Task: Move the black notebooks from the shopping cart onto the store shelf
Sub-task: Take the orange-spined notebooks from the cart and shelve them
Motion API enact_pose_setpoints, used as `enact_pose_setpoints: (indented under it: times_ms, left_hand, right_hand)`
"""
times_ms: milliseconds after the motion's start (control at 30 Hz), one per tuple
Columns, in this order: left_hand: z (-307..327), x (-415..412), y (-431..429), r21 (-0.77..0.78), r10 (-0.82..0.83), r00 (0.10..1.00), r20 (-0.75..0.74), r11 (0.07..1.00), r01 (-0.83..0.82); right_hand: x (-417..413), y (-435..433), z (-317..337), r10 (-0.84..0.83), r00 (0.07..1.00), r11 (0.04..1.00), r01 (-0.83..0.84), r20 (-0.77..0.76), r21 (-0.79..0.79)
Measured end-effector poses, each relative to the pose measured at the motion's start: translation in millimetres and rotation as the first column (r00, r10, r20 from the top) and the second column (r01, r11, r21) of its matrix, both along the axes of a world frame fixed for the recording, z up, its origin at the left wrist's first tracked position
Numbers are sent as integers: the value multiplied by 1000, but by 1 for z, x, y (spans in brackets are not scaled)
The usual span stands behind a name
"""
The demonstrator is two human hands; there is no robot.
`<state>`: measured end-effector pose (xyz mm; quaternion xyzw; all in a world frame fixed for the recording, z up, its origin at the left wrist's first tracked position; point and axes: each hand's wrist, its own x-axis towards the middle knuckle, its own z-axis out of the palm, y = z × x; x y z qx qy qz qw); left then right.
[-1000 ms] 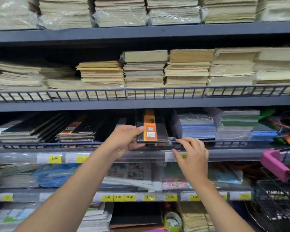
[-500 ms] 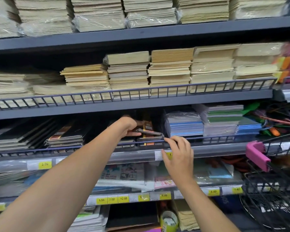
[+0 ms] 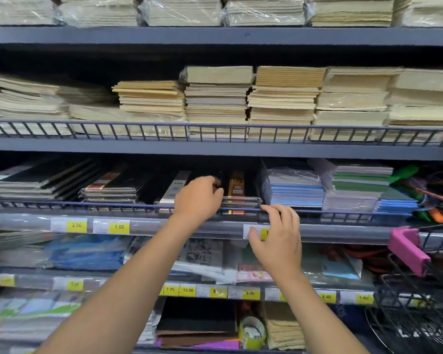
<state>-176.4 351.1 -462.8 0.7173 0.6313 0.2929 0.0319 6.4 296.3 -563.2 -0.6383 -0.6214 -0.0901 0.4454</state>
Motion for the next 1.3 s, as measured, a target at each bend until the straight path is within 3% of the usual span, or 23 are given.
enact_pose_setpoints:
  times_ms: [167,300,500,900,1133,1300]
  left_hand:
    - [-39,-1,-25,91,-59,998,3,994,58]
    - [-50,-5,-26,179,-68,998,-5,981,68]
    - [-56,-20,-23,222,-42,987,-152,972,76]
    - [-31,-7,-12,83,-158,974,-164,981,173]
    - [-28,0,-18,75,-51,975,-216,995,68]
    - [-22,1,-14,-8,-102,971,-218,995,103]
  right_hand:
    - [-4,2,31,78,997,994,-80,-23,-69]
    - [-7,12,49,41,994,981,-21,103,-193]
    - [-12,29,72,51,950,938,61,309,-342]
    - [-8,31,74,137,951,906,-7,278,-424]
    - [-8,28,74,117,968,916,-19,221,-401]
    - [-11,23,71,92,967,923,7,237,-386]
